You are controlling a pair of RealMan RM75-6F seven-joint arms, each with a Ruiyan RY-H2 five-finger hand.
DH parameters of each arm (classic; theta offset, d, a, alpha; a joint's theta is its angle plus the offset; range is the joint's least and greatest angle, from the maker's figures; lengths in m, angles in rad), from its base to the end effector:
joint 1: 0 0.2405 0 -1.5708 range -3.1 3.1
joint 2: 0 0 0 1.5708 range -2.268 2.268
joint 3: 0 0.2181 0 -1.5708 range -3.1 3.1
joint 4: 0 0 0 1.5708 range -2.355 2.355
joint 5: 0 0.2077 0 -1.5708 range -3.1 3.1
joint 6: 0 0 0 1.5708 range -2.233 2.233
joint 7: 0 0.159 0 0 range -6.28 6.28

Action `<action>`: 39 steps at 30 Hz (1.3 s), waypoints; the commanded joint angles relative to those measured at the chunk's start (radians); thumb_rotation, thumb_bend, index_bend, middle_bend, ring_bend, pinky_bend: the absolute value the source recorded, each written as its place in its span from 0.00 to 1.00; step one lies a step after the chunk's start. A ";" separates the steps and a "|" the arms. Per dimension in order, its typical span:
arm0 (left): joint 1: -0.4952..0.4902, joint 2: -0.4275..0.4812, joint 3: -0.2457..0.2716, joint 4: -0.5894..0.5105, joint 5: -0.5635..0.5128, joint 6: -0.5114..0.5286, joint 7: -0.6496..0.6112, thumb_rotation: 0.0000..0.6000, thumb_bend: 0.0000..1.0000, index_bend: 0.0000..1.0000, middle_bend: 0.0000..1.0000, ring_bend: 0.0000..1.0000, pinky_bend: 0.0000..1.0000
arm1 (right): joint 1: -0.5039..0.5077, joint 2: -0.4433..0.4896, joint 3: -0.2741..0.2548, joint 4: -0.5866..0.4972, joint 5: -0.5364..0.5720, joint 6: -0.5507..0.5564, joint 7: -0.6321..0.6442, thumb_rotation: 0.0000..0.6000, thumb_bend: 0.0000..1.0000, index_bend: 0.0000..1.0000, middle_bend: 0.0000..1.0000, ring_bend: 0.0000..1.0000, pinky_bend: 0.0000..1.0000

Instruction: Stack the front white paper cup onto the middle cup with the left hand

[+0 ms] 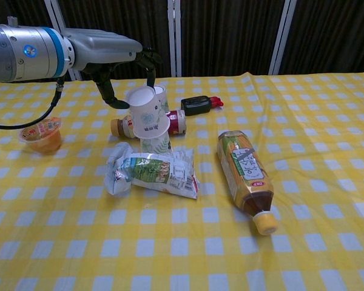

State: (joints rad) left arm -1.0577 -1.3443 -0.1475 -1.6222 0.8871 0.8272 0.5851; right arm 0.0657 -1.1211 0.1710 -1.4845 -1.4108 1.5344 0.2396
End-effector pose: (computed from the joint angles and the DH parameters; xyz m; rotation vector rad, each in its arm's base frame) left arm -0.0462 0.3602 0.0082 -2.1001 -0.6154 -0.7670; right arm -0.3011 -0.2106 0.1915 1.1479 -0.8893 1.0647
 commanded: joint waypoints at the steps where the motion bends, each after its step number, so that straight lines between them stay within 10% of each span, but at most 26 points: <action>1: -0.007 -0.012 0.002 0.018 -0.007 -0.010 -0.005 1.00 0.29 0.21 0.00 0.00 0.00 | 0.000 -0.001 0.000 0.002 -0.001 0.001 -0.005 1.00 0.04 0.00 0.00 0.00 0.00; 9: -0.007 -0.021 0.012 0.027 -0.012 -0.002 -0.010 1.00 0.13 0.00 0.00 0.00 0.00 | 0.002 -0.005 -0.001 0.003 0.001 -0.006 -0.014 1.00 0.04 0.00 0.00 0.00 0.00; 20: 0.022 0.018 0.002 0.054 -0.003 0.041 -0.053 1.00 0.13 0.06 0.00 0.00 0.00 | 0.004 -0.011 -0.002 0.008 0.009 -0.016 -0.032 1.00 0.04 0.00 0.00 0.00 0.00; 39: -0.101 -0.160 -0.039 0.518 -0.200 -0.178 -0.059 1.00 0.13 0.15 0.00 0.00 0.00 | 0.017 -0.035 0.010 0.023 0.039 -0.034 -0.091 1.00 0.04 0.00 0.00 0.00 0.00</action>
State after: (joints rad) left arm -1.1364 -1.4732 -0.1802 -1.1497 0.7081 0.6816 0.5329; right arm 0.0818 -1.1552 0.1807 -1.4626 -1.3729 1.5012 0.1494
